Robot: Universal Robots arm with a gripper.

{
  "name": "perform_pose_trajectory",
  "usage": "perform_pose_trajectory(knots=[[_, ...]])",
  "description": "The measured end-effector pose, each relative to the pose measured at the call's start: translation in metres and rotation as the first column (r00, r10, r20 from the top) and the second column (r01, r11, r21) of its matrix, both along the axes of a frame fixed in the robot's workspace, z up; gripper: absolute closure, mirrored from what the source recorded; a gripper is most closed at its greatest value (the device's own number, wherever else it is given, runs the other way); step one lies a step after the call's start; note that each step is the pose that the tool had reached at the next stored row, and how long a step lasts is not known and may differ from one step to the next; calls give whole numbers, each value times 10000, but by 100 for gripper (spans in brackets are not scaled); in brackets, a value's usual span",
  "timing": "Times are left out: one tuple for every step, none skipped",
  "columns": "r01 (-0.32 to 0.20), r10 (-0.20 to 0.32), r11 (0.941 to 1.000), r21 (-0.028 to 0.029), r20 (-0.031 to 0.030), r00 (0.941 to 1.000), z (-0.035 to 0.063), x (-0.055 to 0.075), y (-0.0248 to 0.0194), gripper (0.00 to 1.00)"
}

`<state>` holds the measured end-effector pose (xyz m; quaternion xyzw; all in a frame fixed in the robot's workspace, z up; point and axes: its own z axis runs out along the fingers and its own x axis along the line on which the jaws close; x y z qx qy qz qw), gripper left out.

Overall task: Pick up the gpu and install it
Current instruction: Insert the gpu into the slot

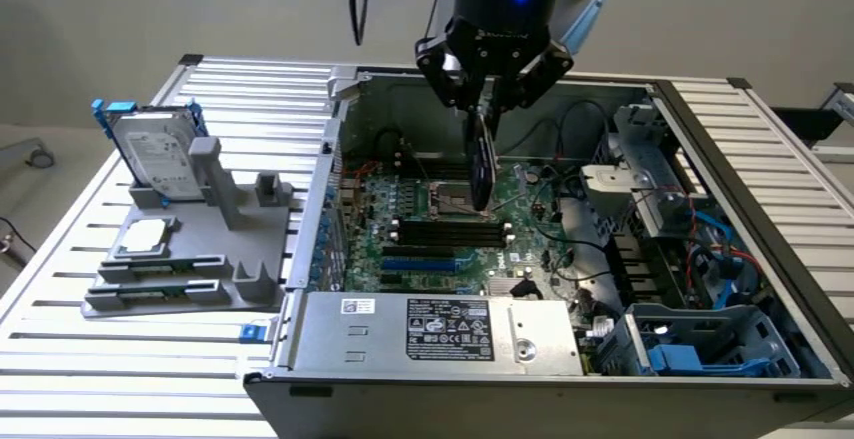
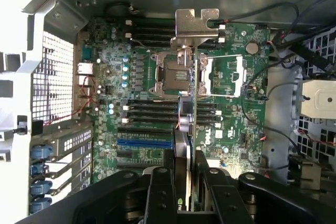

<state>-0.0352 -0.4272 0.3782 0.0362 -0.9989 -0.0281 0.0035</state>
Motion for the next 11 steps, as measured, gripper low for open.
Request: perform_pose_trajectory(knots=[[-196, 196, 9998, -1, 0, 9998, -1, 0, 0, 74], [-377, 377, 9993, 0, 0, 9993, -2, 0, 0, 74], [-556, 556, 9985, 0, 0, 9985, -2, 0, 0, 74], [-735, 735, 9973, 0, 0, 9973, -3, 0, 0, 74], [-915, 915, 9958, 0, 0, 9958, -4, 1, 0, 74], [-1094, 1094, 9940, 0, 0, 9940, -4, 1, 0, 74], [-1283, 1283, 9917, 0, 0, 9917, -5, 1, 0, 74], [-1466, 1466, 9892, 1, 0, 9892, -6, 0, 0, 74], [-1639, 1639, 9865, 0, 0, 9865, -7, 0, 0, 74], [-1821, 1821, 9833, 0, 0, 9833, -8, 0, 0, 74], [-1993, 1993, 9799, 0, 0, 9799, -8, 1, 0, 74]])
